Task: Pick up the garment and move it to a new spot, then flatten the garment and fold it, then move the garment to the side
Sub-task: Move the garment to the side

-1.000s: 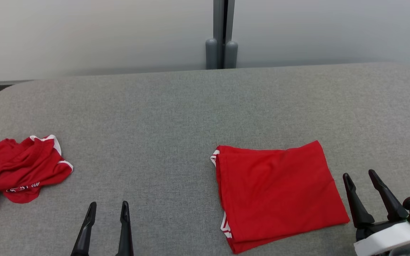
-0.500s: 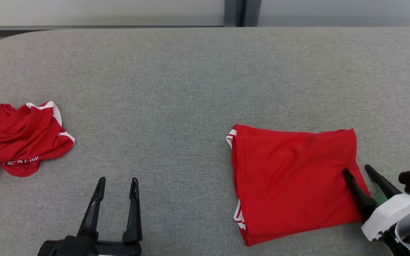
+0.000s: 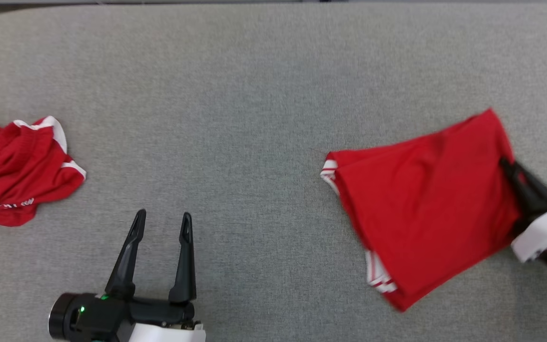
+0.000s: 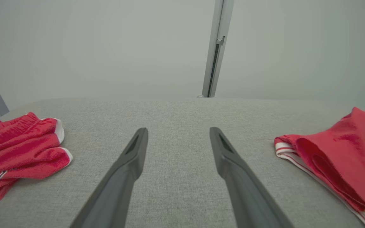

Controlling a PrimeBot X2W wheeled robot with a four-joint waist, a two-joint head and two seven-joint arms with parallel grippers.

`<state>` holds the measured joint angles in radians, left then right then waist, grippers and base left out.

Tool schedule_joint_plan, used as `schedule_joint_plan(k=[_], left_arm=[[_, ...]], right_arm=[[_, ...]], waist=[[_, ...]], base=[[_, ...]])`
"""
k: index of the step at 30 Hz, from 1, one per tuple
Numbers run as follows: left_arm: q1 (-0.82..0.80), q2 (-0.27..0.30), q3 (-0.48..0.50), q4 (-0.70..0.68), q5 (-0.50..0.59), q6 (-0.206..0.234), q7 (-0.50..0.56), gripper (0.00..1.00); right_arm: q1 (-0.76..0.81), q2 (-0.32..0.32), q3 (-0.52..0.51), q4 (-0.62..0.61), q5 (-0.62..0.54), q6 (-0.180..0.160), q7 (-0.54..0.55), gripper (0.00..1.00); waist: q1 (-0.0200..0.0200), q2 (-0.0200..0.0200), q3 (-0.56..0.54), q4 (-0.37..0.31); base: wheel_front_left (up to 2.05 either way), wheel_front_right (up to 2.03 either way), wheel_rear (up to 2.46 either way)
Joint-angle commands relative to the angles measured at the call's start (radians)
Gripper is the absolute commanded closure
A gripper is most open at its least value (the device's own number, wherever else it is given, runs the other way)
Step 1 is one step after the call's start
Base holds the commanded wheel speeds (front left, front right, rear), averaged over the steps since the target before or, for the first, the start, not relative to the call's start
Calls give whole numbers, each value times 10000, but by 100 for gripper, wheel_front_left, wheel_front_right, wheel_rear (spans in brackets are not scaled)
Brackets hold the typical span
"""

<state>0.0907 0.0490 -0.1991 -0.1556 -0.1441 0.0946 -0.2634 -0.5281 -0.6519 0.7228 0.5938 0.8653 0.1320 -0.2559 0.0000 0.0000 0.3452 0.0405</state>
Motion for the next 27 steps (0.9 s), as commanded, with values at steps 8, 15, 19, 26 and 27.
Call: schedule_joint_plan(k=[8,15,19,26,27], left_arm=[[-1204,32,-102,-936,735,-452,-13,0],[-1955,67,-344,-1711,1313,-781,-13,0],[-2218,180,-451,-2025,1500,-879,-13,0],[-2497,311,-530,-2101,1597,-911,-2,0],[-2517,330,-550,-2045,1595,-925,-1,0]], right_arm=[[-2388,-870,-1134,878,-619,-26,-104,100],[-3801,-1563,-2314,2317,-812,-26,-103,100],[-4427,-1853,-2995,3041,-1051,-26,-104,100],[-5411,-2351,-3723,4029,-2500,-26,-102,100],[-5556,-2380,-3831,4139,-2763,-26,-103,100]], waist=[[0,0,2172,-655],[0,0,3386,-1115],[0,0,3854,-1352],[0,0,4424,-1519],[0,0,4492,-1515]], base=[[0,0,0],[0,0,0],[0,0,0],[0,0,0],[0,0,0]])
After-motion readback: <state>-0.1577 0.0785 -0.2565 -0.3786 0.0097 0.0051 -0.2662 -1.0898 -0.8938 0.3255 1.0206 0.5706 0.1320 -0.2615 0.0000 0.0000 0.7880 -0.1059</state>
